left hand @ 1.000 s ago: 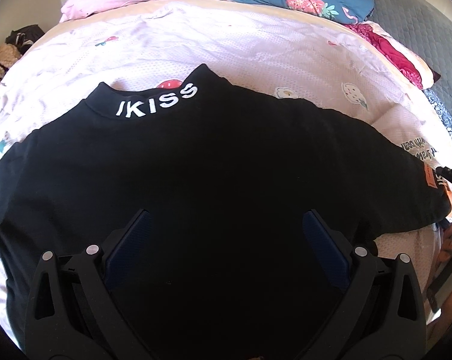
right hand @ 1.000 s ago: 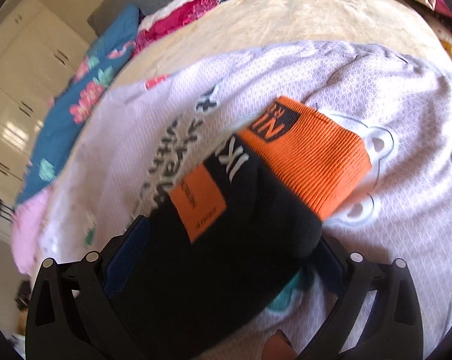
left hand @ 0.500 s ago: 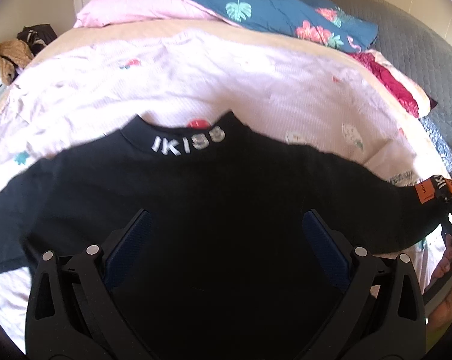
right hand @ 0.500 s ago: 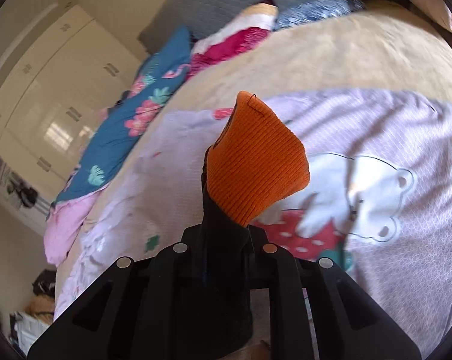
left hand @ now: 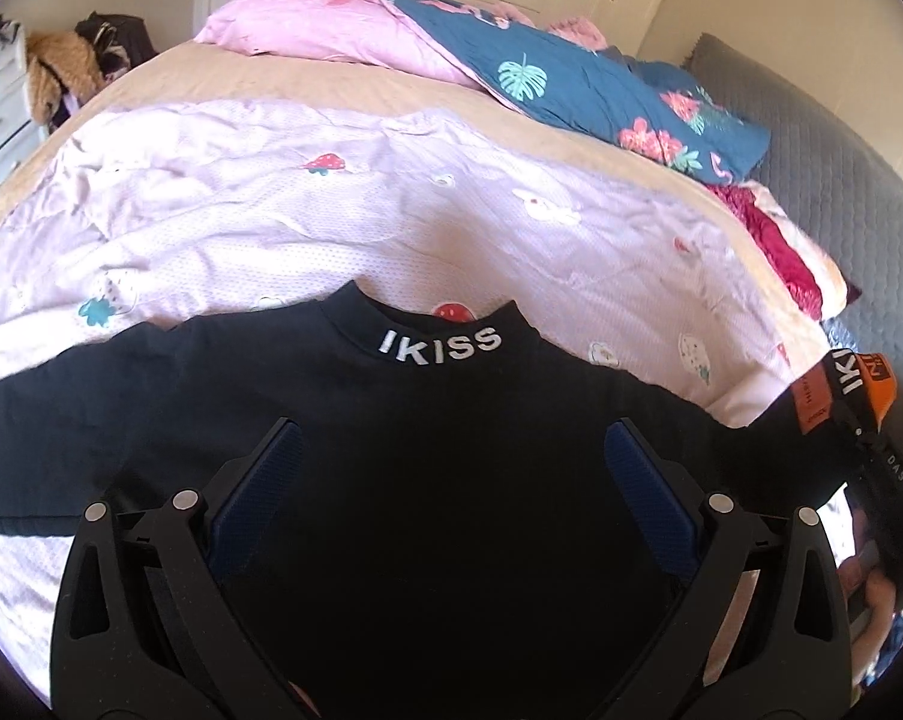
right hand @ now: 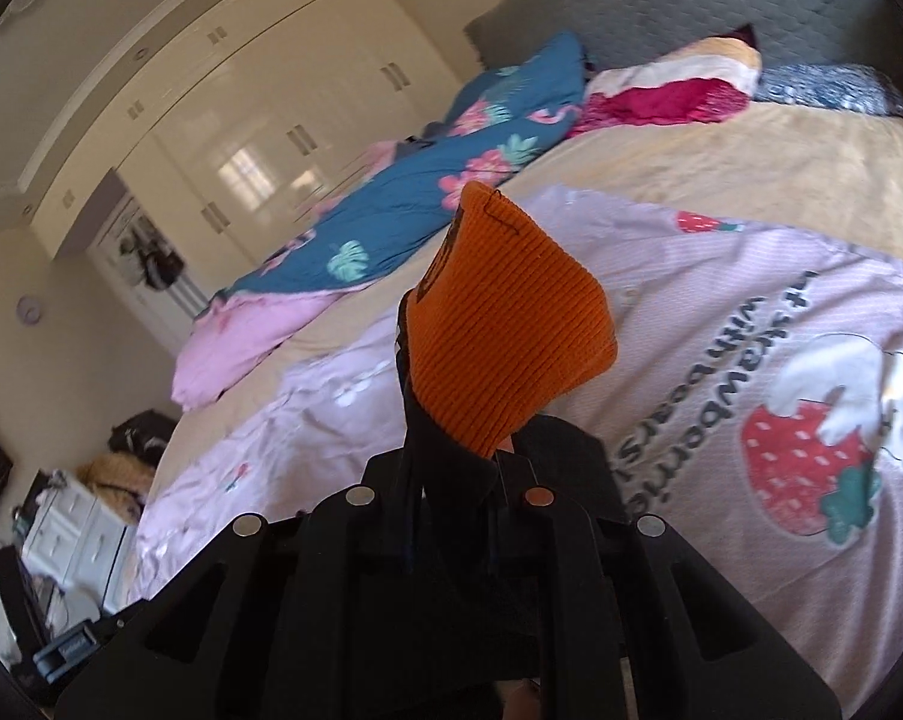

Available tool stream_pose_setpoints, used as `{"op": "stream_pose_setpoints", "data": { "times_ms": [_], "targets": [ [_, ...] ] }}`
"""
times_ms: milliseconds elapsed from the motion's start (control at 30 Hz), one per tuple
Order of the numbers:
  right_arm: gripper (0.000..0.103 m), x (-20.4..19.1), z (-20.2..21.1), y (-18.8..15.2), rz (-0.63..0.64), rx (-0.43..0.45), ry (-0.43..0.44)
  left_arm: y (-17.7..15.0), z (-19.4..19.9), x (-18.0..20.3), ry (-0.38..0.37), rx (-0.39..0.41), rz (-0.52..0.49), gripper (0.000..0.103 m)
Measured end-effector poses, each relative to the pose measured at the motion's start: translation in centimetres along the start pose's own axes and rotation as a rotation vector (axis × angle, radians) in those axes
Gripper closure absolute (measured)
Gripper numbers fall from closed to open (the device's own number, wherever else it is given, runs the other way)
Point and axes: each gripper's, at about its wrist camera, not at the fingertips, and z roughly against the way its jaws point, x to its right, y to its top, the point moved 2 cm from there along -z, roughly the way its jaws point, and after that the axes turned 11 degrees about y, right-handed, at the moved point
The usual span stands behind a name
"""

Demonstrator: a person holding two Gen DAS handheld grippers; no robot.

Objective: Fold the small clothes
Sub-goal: 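Lift the cuff with the right gripper and carry it across the shirt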

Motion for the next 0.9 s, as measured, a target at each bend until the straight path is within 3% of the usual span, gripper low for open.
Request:
{"op": "stream_pose_setpoints", "data": {
  "times_ms": [600, 900],
  "targets": [
    [0.088, -11.2, -5.0, -7.2, 0.254, -0.203, 0.173, -0.2, -0.1, -7.7, -0.113, -0.048, 0.222, 0.008],
    [0.087, -13.9, -7.8, -12.3, 0.381, -0.322, 0.182, -1.4, -2.0, -9.8, -0.197, -0.108, 0.303, 0.008]
  ]
}}
